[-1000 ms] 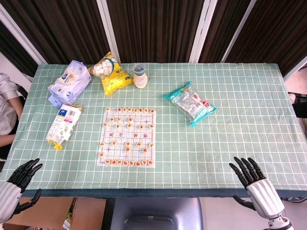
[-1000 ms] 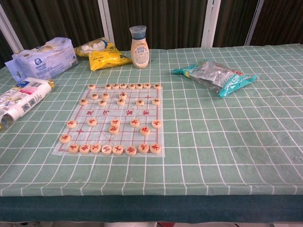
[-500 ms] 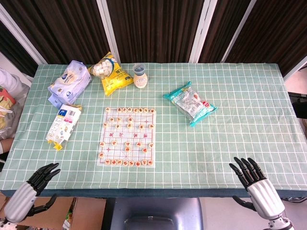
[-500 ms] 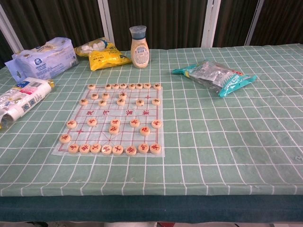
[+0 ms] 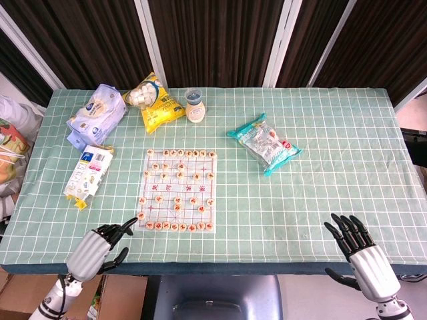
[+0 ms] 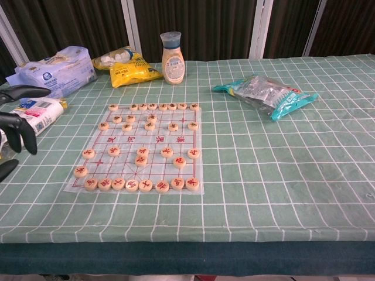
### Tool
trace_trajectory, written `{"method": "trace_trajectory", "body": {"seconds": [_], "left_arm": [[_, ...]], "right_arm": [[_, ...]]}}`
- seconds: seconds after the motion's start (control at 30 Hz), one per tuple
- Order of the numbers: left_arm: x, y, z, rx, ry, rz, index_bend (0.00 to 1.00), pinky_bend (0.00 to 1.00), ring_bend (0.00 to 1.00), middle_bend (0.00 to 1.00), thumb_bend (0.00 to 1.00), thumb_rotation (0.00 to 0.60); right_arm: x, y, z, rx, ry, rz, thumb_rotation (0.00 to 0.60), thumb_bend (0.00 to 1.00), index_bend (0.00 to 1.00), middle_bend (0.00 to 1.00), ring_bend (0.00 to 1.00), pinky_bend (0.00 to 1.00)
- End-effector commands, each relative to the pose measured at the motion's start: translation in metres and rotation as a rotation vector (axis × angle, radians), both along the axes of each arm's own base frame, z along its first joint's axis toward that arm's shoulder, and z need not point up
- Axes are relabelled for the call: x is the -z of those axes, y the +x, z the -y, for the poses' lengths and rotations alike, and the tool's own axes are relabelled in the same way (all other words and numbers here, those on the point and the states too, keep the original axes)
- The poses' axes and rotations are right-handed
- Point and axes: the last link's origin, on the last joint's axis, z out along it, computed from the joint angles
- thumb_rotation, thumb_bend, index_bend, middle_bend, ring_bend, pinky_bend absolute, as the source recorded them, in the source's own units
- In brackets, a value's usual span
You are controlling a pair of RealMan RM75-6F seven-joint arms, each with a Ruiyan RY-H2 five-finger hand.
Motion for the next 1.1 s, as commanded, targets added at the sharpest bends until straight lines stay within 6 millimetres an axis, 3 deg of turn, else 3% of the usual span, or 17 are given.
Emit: {"method": "trace_trajectory", "body": {"seconds": [0.03, 0.37, 0.63, 1.1], "left_arm": [[0.019, 0.015, -0.018, -0.051, -0.017, 0.001, 0.15, 1.00, 1.00, 1.00, 0.46, 0.600], [0.057, 0.007, -0.039, -0.200, -0.064, -0.100, 0.23, 1.00, 1.00, 1.00, 0.46, 0.600], [0.085, 0.005, -0.051, -0.220, -0.016, -0.140, 0.30, 1.00, 1.00, 1.00, 0.40, 0.600], [0.100, -0.013, -0.059, -0.265, -0.004, -0.224, 0.35, 1.00, 1.00, 1.00, 0.40, 0.600]], "right_arm": [[0.001, 0.000, 0.001, 0.000, 0.004, -0.001, 0.600, 0.19, 0.00, 0.00, 0.00, 0.00], [0.002, 0.001, 0.002, 0.000, 0.008, 0.003, 0.600, 0.19, 0.00, 0.00, 0.00, 0.00], [0.002, 0.003, 0.001, -0.007, 0.015, 0.004, 0.600, 0.19, 0.00, 0.00, 0.00, 0.00], [-0.001, 0.003, 0.002, -0.007, 0.011, 0.018, 0.600, 0.19, 0.00, 0.00, 0.00, 0.00]]}}
